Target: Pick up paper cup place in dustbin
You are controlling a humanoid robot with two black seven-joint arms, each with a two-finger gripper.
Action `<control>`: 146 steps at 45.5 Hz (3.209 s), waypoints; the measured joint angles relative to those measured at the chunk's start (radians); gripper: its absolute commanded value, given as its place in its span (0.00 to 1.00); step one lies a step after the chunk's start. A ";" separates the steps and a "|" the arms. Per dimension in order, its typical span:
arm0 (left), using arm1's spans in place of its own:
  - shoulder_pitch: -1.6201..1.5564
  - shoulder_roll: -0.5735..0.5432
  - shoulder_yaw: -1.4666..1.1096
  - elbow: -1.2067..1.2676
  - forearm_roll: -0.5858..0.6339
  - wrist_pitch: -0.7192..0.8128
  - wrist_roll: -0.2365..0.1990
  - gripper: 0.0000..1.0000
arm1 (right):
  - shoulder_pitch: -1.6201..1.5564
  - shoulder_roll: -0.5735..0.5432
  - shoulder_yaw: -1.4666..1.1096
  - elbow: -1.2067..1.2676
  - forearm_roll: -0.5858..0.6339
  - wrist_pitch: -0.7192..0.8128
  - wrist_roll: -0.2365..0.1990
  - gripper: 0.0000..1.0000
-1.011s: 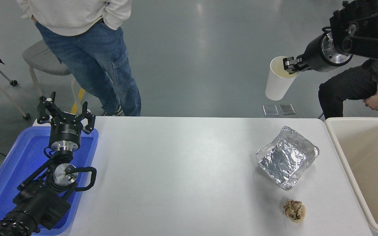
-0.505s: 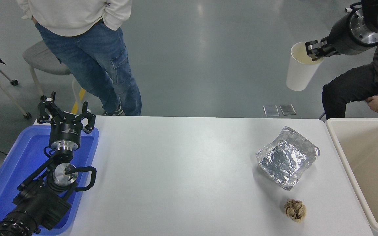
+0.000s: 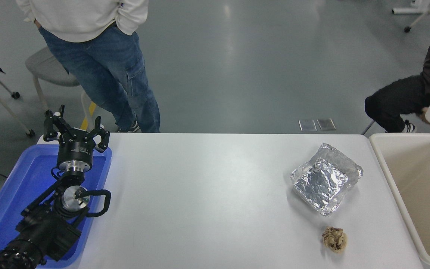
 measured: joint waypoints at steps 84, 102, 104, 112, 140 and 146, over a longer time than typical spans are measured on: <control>-0.003 -0.001 0.001 0.000 0.000 0.000 0.000 0.99 | -0.366 0.070 0.270 0.174 0.085 -0.301 -0.002 1.00; -0.003 -0.001 0.001 0.000 0.000 0.000 0.000 0.99 | 0.185 0.238 -0.108 0.527 0.117 -0.148 -0.001 1.00; -0.003 -0.001 0.001 0.000 0.000 0.000 0.000 0.99 | 0.242 0.282 -0.139 0.563 0.138 -0.119 -0.001 1.00; -0.002 0.000 0.001 0.000 0.000 0.000 0.000 0.99 | 0.386 0.425 -0.200 0.643 0.216 -0.021 -0.001 1.00; -0.002 0.000 0.000 0.000 0.000 0.000 0.000 0.99 | 0.653 0.806 -0.155 0.753 0.684 0.272 0.000 1.00; -0.001 0.000 0.000 0.000 0.000 0.000 0.000 0.99 | 0.671 0.826 -0.151 0.754 0.727 0.297 -0.001 1.00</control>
